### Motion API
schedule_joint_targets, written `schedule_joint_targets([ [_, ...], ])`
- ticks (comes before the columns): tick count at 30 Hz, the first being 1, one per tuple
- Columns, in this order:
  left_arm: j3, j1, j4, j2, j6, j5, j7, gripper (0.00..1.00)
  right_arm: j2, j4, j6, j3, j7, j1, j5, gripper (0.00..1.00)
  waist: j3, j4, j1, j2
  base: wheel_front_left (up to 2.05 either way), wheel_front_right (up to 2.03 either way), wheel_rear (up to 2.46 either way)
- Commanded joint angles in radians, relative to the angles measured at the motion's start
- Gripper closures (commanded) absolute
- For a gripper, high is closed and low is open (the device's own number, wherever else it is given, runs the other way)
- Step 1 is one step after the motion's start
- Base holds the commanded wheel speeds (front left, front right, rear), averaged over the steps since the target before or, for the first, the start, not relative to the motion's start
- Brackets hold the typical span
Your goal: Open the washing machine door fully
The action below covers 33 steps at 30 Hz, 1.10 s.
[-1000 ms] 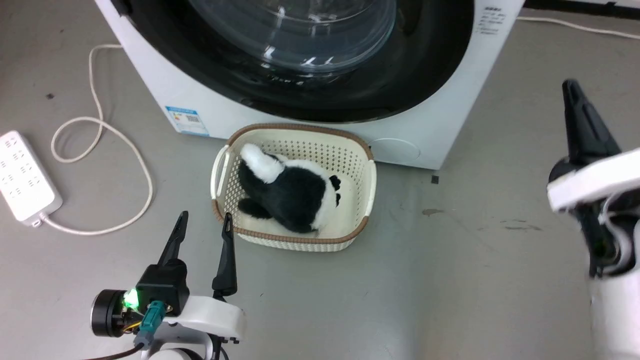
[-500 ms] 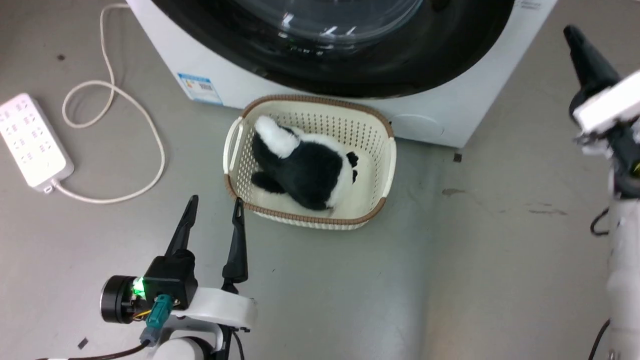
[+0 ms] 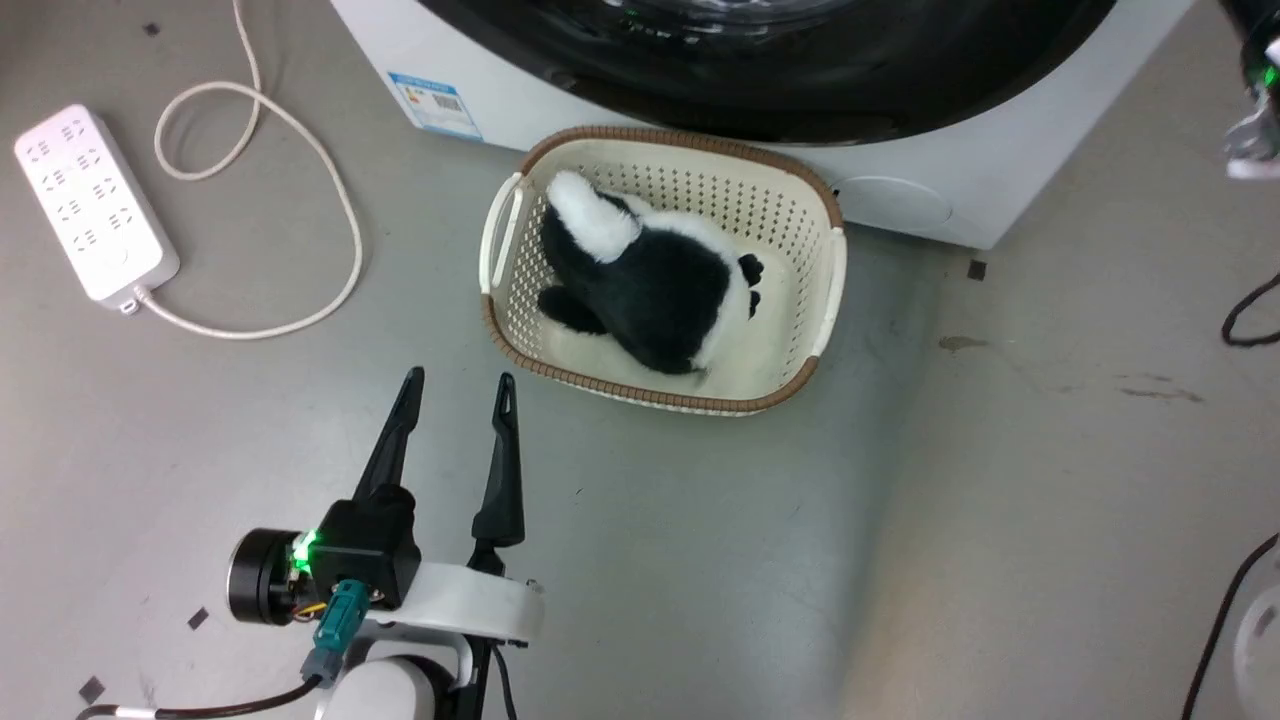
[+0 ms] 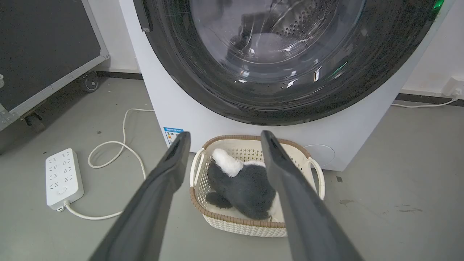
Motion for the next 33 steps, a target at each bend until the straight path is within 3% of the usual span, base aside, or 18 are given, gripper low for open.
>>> schedule_joint_targets([
  [1, -0.009, -0.024, -0.006, 0.001, 0.008, -0.006, -0.013, 0.00, -0.015, 0.043, 0.001, -0.017, 0.023, -0.060, 0.020, 1.00, 0.015, 0.012, -0.0001, -0.0001, 0.00, 0.00, 0.00],
  [19, -0.063, -0.065, -0.008, 0.001, 0.042, -0.040, -0.050, 0.00, -0.099, 0.403, 0.001, -0.150, 0.247, -0.400, 0.124, 1.00, 0.091, 0.071, -0.0001, -0.0001, 0.00, 0.00, 0.00],
  [28, -0.072, -0.074, -0.005, 0.001, 0.052, -0.047, -0.067, 0.00, -0.096, 0.462, 0.001, -0.173, 0.366, -0.395, 0.175, 1.00, 0.074, 0.077, -0.0001, -0.0001, 0.00, 0.00, 0.00],
  [33, -0.078, -0.067, 0.004, 0.001, 0.049, -0.042, -0.075, 0.00, -0.080, 0.456, 0.001, -0.181, 0.435, -0.317, 0.198, 1.00, 0.031, 0.068, -0.0001, -0.0001, 0.00, 0.00, 0.00],
])
